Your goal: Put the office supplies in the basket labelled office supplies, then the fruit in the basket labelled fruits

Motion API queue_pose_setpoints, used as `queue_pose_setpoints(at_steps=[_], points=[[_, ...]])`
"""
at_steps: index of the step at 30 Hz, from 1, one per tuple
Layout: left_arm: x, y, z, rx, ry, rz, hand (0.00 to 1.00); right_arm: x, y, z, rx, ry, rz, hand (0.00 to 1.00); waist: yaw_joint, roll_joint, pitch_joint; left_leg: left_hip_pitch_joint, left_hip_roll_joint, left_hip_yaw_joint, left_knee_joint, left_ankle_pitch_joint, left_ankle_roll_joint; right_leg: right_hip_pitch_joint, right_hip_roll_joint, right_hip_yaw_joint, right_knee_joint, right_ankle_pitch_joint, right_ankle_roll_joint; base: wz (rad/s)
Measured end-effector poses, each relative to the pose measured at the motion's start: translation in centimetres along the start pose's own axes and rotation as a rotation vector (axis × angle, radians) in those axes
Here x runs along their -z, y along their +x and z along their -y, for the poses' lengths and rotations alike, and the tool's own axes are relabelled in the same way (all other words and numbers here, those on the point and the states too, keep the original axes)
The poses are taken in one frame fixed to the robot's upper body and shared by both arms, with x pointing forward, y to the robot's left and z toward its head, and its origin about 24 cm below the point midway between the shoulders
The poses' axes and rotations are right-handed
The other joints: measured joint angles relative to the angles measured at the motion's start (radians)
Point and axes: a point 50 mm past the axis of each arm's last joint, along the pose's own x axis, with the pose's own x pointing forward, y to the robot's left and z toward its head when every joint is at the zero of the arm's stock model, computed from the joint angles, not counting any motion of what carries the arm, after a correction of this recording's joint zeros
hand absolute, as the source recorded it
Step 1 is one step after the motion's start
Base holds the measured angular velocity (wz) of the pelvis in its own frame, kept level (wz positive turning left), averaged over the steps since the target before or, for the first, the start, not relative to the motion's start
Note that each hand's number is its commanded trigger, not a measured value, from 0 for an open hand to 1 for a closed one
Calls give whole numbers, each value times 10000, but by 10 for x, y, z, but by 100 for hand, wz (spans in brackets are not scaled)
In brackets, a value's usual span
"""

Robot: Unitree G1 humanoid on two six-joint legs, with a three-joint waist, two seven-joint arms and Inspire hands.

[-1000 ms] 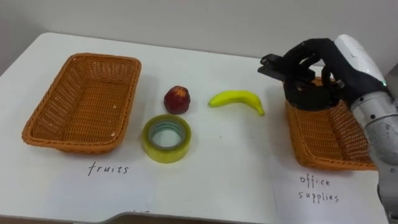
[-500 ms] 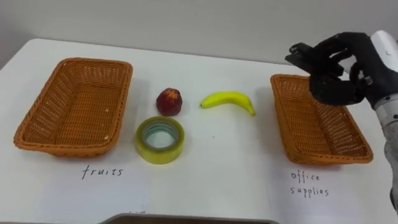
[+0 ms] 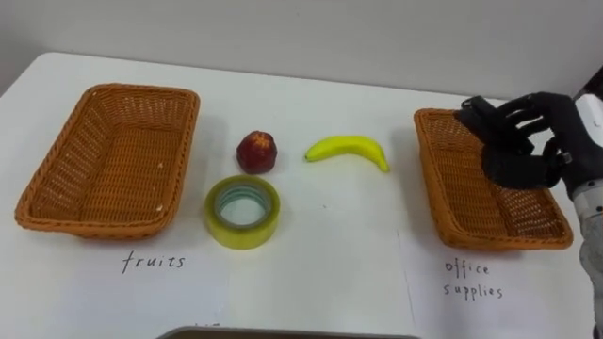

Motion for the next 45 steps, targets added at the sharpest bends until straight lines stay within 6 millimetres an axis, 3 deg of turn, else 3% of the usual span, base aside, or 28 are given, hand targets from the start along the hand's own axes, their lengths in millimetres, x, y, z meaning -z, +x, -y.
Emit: queue_pose_setpoints(at_steps=[10,26,28,29,30,31,45], points=[[-2,0,-1,-41,29,143,0,17,-1,-9,-381,50,-710,100,10,-53,0,11,-9,11,-3,1,0,13,11,25,-22,-1,-1,0],[-9,0,-3,-2,18,415,0,21,-5,-14,-843,-313,-865,100,83,-20,26,18,4,15,-9,0,-1,68,17,39,-141,2,0,0],[-9,0,-3,-3,19,422,0,24,-8,-16,-1034,-336,-948,83,82,-20,26,20,6,15,-6,0,-1,71,15,40,-128,3,0,0],[-9,0,-3,5,20,423,0,25,-9,-18,-1161,-345,-994,58,82,-20,25,24,7,16,-6,0,-2,73,15,42,-120,3,-1,0],[-9,0,-3,13,20,422,0,26,-10,-18,-1199,-350,-1012,17,82,-20,25,24,7,16,-6,0,-2,72,15,43,-118,3,-1,0],[-9,0,-3,28,21,420,0,27,-11,-19,-1276,-357,-1051,0,82,-24,23,26,7,16,-5,-1,-1,73,16,47,-114,4,-2,0],[-9,0,-3,170,25,425,0,28,-12,-20,-1451,-361,-1100,0,89,-58,11,32,6,17,9,-1,-2,84,21,57,-119,5,-5,0]])
